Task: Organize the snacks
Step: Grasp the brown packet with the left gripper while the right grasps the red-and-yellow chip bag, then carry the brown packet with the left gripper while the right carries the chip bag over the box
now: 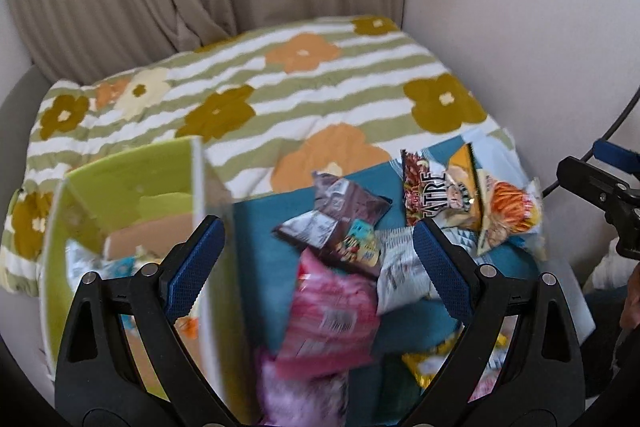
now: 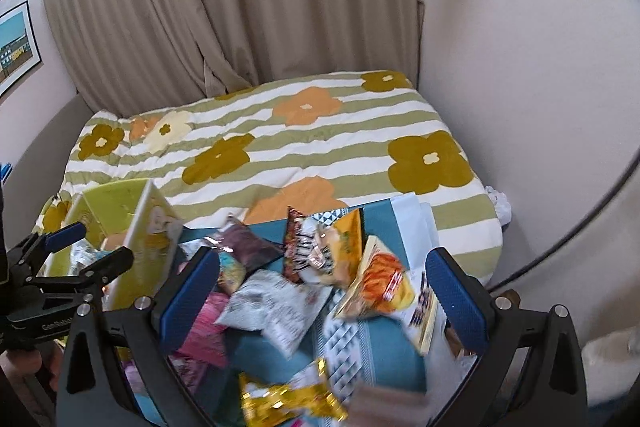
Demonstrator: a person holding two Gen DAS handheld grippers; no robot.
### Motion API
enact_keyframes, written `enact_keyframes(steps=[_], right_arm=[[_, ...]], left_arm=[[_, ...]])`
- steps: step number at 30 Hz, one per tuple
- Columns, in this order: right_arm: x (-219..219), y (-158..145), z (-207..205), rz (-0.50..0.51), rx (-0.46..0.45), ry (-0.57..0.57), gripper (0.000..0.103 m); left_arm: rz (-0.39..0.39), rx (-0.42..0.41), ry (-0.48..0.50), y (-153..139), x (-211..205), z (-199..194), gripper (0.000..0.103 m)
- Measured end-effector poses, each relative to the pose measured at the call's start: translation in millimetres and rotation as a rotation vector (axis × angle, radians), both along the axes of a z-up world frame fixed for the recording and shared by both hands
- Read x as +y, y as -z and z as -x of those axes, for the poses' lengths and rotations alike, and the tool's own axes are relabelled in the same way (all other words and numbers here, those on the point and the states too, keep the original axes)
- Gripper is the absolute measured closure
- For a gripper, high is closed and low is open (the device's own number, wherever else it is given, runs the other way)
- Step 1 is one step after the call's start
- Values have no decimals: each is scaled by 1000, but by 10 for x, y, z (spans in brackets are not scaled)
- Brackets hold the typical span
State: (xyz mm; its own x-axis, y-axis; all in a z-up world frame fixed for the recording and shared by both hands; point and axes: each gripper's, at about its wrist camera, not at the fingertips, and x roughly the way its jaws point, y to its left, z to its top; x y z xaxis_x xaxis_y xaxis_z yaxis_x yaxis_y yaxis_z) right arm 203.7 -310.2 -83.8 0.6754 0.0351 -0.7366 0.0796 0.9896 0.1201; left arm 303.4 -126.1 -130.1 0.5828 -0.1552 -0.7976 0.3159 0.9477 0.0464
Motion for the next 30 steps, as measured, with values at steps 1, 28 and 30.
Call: enact_keyframes(steps=[1,28,30], right_arm=[[-50,87,-96,-5,14,-16,0],[-151,1588,-1358,-125,360,-386,0],[-151,1618,-1391,-146,373,-398,0]], left_arm=[[-8,13,0,78,-57,-63,8],[-247,325,125,1485,-649,-957,32],[-247,321,132,1483,-649,-948,32]])
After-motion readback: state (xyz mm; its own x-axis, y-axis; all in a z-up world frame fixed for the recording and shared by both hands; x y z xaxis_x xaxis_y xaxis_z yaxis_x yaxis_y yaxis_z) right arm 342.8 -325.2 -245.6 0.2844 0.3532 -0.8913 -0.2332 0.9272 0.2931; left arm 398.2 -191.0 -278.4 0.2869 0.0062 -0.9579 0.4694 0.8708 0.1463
